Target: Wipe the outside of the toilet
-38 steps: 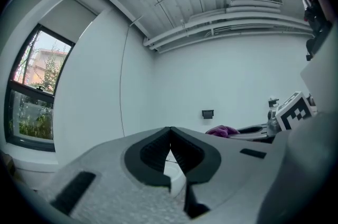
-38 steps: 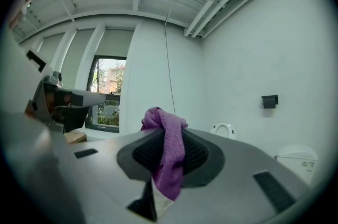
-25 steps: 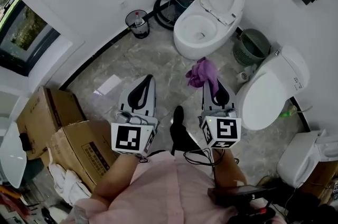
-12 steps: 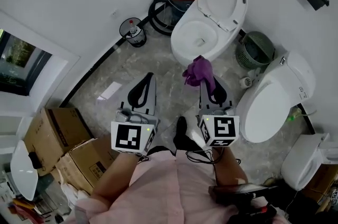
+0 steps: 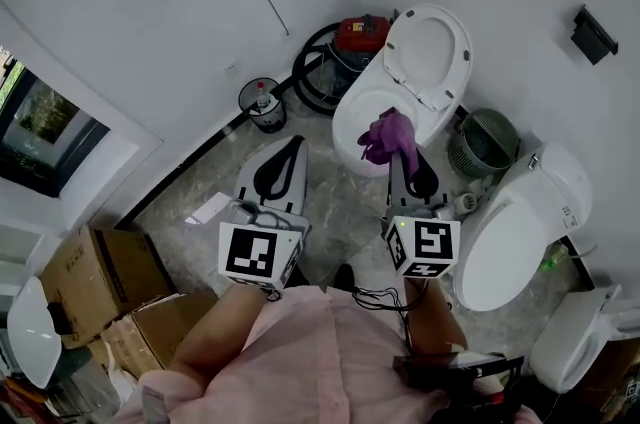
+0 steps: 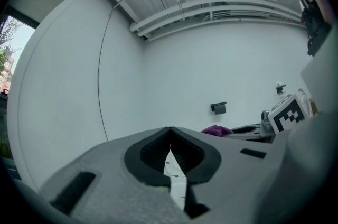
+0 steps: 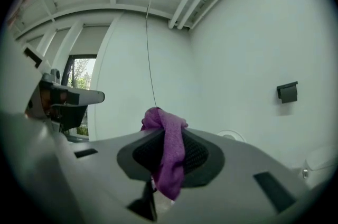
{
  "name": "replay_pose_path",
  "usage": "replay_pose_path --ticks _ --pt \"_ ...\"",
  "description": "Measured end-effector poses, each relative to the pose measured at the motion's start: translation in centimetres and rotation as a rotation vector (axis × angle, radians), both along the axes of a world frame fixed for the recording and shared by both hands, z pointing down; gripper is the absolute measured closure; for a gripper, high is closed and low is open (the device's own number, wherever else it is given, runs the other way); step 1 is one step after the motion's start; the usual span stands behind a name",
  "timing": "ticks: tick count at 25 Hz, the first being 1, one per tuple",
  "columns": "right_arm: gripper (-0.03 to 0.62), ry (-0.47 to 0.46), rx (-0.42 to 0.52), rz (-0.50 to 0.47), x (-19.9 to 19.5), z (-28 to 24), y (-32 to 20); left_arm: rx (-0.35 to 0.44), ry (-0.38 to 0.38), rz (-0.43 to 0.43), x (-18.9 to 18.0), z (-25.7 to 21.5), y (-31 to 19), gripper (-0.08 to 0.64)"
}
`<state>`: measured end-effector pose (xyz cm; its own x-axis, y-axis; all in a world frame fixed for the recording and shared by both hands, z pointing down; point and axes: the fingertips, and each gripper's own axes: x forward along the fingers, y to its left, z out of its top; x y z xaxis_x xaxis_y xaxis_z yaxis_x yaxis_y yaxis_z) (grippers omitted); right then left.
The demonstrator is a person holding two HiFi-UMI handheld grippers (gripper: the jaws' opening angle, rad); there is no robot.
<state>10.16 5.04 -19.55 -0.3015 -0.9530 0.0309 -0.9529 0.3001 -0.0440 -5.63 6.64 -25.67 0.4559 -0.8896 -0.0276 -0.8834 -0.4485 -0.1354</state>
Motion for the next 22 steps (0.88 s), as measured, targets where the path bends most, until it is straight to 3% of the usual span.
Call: replay_pose_path --ticks 5,12,18,22 --pt "0.518 0.020 0.017 0.036 -1.8 -0.1 -2.3 0.001 0.037 0.035 -1.8 0.4 -2.6 0.552" --pt "0.518 0.057 -0.035 0.117 -4.7 2.2 -7.7 -0.067 0.035 0.094 -5.7 3.8 -9.4 0.552" --pt "0.517 0.084 -0.092 0.186 -9.1 5.0 -14.7 -0.160 0.067 0.150 -11.0 8.1 -17.5 0.552" --pt "0.517 0.098 -0.124 0.242 -11.9 7.4 -18.4 -0.175 0.059 0.185 -14.9 10.2 -22.8 0.552"
